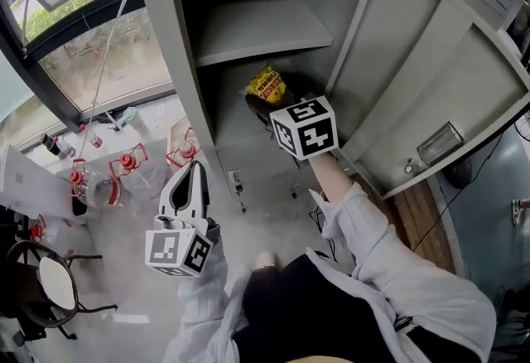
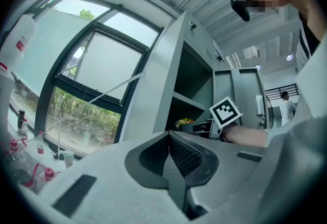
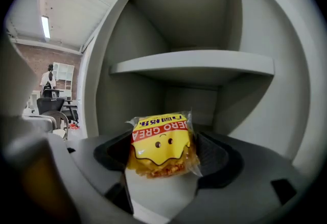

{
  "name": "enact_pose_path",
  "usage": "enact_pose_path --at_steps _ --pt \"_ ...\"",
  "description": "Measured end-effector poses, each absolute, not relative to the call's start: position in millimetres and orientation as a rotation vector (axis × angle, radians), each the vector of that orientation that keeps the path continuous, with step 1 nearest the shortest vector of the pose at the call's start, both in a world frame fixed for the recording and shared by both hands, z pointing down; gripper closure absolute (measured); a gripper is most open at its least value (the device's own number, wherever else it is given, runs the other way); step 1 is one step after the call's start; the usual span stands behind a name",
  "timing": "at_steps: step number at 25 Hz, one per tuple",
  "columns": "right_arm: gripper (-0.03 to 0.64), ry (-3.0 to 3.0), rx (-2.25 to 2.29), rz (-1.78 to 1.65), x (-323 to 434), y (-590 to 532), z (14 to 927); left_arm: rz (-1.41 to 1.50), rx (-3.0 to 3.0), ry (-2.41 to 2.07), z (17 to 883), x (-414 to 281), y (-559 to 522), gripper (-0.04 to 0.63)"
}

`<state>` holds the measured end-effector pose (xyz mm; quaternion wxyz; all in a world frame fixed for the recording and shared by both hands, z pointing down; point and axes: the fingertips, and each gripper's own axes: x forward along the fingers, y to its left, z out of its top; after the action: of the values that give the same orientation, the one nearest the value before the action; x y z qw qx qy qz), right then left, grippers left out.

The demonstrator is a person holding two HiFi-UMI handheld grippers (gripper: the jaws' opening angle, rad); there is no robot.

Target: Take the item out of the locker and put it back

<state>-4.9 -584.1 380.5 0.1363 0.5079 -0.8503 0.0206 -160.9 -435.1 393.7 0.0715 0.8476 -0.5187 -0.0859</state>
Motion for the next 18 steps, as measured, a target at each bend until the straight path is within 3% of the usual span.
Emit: enact_pose_path --at_steps 18 --pt "0.244 -2.173 1.487 0.283 6 -680 443 -0.244 2.476 -1.649 403 -190 -438 0.588"
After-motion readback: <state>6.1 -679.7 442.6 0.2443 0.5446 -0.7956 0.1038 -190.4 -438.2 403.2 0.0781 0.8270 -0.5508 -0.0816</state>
